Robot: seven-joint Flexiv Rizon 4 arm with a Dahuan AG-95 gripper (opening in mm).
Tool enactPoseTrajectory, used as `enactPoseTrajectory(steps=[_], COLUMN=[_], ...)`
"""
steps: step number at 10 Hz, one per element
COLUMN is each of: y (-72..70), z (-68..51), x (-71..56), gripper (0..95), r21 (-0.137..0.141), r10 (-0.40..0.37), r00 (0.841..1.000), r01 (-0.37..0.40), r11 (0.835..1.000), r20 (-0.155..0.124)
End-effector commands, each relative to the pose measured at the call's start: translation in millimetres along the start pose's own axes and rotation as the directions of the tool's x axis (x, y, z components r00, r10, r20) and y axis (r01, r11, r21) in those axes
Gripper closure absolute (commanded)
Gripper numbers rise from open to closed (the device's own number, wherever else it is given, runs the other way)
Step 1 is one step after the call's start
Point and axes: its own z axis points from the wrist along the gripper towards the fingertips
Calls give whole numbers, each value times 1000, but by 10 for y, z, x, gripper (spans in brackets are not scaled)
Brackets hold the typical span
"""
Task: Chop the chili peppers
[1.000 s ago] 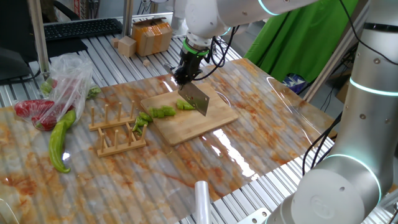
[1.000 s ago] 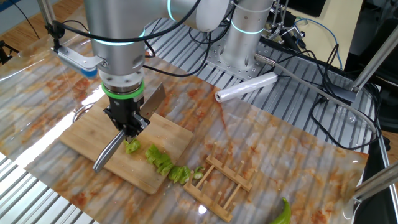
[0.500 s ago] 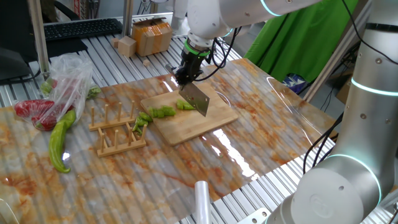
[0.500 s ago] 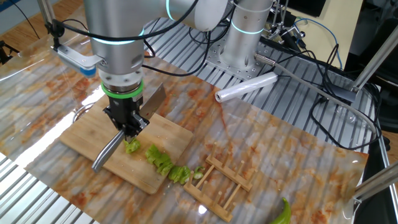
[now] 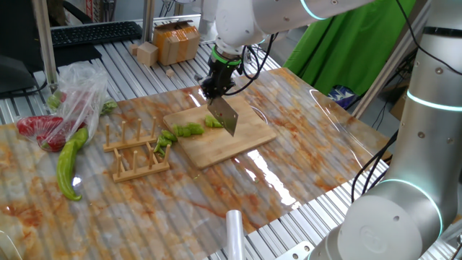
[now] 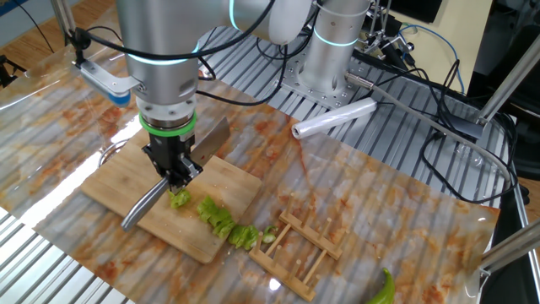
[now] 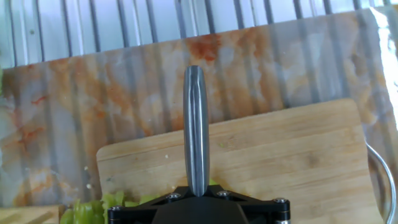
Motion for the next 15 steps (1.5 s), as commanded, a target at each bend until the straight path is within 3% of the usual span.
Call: enactPoseTrajectory(steps=[1, 5, 7, 11, 15], y=[-14, -281, -319, -396, -387], z=[-12, -23, 0, 85, 199], x=[4, -65, -50, 2, 23], gripper=[950, 950, 950, 950, 950], r21=[0, -5, 3, -8, -18], r10=[8, -24, -33, -48, -37], r00=[1000, 1000, 999, 998, 998], r01=[-8, 24, 33, 49, 38], r11=[1000, 1000, 999, 999, 999], r20=[-1, 11, 34, 44, 56])
